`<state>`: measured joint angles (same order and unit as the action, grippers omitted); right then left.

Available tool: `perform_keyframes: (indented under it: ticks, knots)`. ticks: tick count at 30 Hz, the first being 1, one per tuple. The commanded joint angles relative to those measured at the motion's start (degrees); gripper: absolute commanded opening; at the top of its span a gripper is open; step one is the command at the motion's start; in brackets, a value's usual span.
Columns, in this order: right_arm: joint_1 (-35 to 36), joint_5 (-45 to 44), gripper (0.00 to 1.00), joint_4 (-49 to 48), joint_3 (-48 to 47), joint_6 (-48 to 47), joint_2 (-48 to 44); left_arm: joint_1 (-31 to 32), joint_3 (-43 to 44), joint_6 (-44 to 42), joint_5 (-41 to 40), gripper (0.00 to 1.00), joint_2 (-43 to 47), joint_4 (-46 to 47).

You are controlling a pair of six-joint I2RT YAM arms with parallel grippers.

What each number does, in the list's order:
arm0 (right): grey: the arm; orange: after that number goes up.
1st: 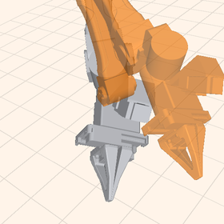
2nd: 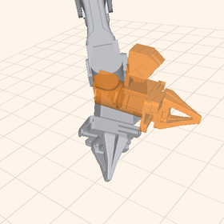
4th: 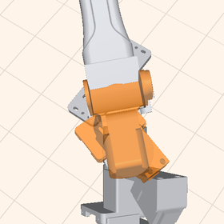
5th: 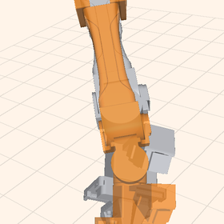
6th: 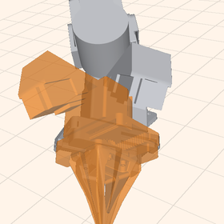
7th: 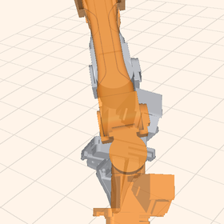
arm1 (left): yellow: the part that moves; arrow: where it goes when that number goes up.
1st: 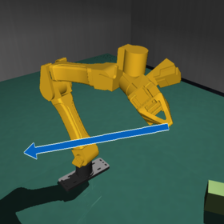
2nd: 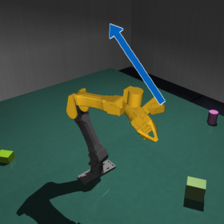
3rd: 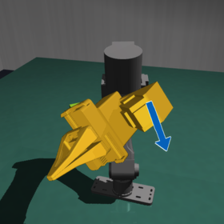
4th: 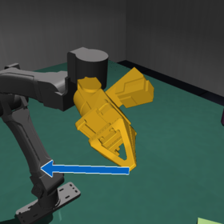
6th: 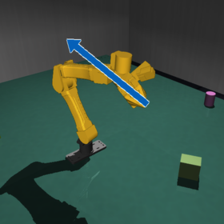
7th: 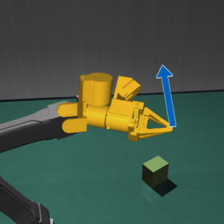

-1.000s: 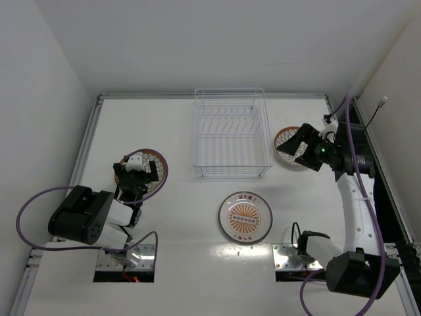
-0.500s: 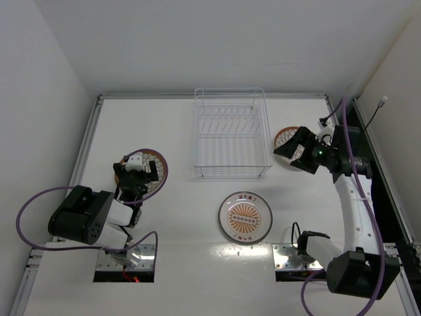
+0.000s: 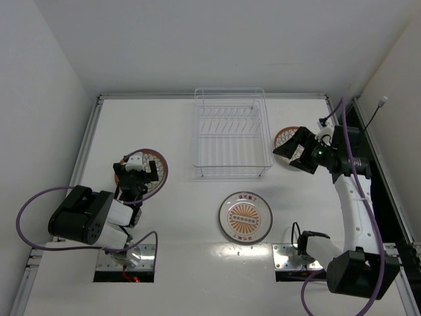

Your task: Load the plates into the dish rack

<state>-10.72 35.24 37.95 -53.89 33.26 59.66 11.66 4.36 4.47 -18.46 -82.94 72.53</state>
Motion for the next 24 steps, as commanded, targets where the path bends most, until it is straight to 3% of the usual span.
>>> perform_keyframes:
  ticks: [1,24]
  knots:
    - [0.3,1.7,0.99,-1.8,0.2,-0.1,-0.7,0.4,0.7,0.0,0.3,1.0,-0.3,7.0]
    - [0.8,1.8,0.99,-1.4,3.4,-1.0,-2.3,0.4,0.7,0.0,0.3,1.0,-0.3,7.0]
